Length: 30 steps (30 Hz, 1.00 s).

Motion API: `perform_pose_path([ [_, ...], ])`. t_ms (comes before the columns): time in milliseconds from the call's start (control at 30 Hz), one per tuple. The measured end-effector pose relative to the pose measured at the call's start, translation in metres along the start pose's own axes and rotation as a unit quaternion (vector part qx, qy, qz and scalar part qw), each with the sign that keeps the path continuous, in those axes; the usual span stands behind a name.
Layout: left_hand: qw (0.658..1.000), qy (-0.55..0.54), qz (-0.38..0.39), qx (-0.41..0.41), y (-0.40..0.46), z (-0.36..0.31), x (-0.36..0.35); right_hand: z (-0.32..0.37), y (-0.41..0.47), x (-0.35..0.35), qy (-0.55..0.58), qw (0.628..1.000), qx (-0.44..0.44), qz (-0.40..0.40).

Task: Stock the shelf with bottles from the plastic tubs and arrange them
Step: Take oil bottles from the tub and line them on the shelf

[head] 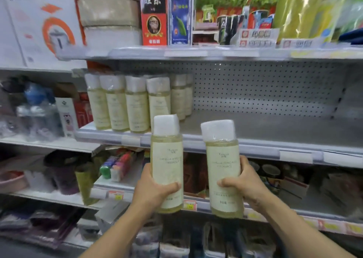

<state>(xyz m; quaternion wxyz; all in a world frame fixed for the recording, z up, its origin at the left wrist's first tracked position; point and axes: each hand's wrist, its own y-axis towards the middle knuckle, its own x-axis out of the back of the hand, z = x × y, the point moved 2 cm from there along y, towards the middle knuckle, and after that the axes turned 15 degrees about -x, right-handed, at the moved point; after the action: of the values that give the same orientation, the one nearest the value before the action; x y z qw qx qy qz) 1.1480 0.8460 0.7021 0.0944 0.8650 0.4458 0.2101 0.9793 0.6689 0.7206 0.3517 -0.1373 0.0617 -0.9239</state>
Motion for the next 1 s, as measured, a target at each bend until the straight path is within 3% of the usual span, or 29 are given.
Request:
perform_pose_path([
  [300, 0.998, 0.021, -0.05, -0.041, 0.057, -0.024, 0.014, 0.078, 0.072, -0.004, 0.02, 0.998, 0.053, 0.019],
  [500, 0.995, 0.012, -0.095, -0.022, 0.093, -0.024, 0.009, 0.121, 0.133, -0.017, 0.018, 0.996, 0.079, 0.033],
  [833, 0.992, 0.013, -0.123, -0.015, 0.125, -0.012, 0.0, 0.137, 0.215, -0.056, 0.002, 0.995, 0.015, 0.097],
  [1000, 0.991, 0.019, -0.13, -0.017, 0.135, -0.005, -0.002, 0.146, 0.237, -0.072, -0.013, 0.994, 0.065, 0.084],
])
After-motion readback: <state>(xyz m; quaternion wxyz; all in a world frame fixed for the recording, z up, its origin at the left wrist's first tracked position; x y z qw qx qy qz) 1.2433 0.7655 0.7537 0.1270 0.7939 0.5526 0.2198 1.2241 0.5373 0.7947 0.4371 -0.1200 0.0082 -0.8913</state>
